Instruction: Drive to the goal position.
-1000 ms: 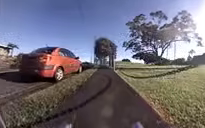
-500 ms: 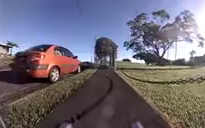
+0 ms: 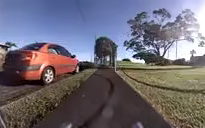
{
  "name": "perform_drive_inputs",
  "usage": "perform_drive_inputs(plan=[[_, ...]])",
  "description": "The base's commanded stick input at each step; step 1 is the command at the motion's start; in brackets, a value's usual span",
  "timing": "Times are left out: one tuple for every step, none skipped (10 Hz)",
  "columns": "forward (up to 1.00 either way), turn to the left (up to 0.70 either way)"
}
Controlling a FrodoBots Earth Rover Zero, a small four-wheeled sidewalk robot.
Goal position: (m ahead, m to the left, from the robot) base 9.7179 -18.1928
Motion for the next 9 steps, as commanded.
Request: perform_drive_inputs(plan=[[0.70,0.00],[0.70,0.00],[0.70,0.00],[0.70,0.00],[0.70,0.00],[0.70,0.00],[0.70,0.00],[0.70,0.00],[0.70,0.00]])
